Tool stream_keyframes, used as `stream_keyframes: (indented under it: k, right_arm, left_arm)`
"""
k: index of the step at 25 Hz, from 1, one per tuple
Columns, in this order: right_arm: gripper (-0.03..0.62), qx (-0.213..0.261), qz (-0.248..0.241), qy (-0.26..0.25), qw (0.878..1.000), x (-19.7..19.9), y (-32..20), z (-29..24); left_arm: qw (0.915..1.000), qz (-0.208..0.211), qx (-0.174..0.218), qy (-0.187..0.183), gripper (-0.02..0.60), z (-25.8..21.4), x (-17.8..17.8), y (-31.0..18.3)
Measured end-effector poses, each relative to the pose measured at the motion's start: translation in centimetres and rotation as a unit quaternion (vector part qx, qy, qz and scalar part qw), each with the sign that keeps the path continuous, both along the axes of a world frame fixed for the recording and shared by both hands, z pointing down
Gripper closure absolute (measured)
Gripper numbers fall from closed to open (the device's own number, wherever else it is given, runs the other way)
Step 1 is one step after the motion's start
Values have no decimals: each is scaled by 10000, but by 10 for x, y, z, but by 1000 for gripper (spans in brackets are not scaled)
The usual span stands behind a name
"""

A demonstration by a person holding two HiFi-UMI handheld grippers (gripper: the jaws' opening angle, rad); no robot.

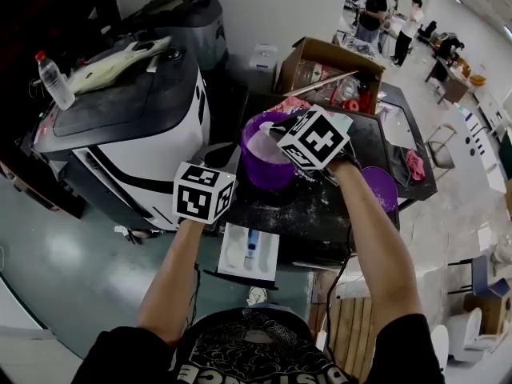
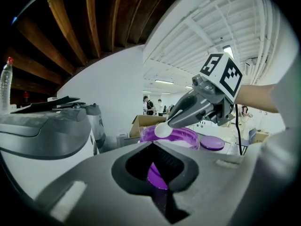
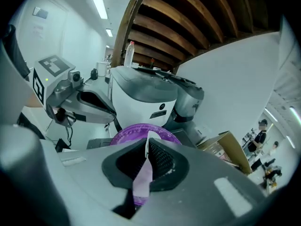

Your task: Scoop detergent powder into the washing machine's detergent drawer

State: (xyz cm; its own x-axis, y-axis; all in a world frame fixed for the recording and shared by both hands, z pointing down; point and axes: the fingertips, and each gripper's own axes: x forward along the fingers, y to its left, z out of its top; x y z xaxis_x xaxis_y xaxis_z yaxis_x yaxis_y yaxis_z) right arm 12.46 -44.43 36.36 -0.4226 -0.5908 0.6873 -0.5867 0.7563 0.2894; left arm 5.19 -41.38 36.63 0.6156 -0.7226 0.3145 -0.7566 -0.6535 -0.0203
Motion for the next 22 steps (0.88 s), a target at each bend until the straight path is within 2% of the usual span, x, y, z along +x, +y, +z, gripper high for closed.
stream_keyframes:
  k: [7,13,22]
  right_arm:
    - [557,-379,-492,630,9961,-11,-15,28]
    - [557,-637,-784,911,9907,-22,-28,48]
    - [557,-946,-1072,1187,9826,-28,-32,66]
  left_arm:
    - [9998,-141,-73,151,580,1,-1,-8]
    - [9996,-289,-14,-13,580,3,-11,-16]
    - [9991,-414,-60,-17,580,7,-11,-22]
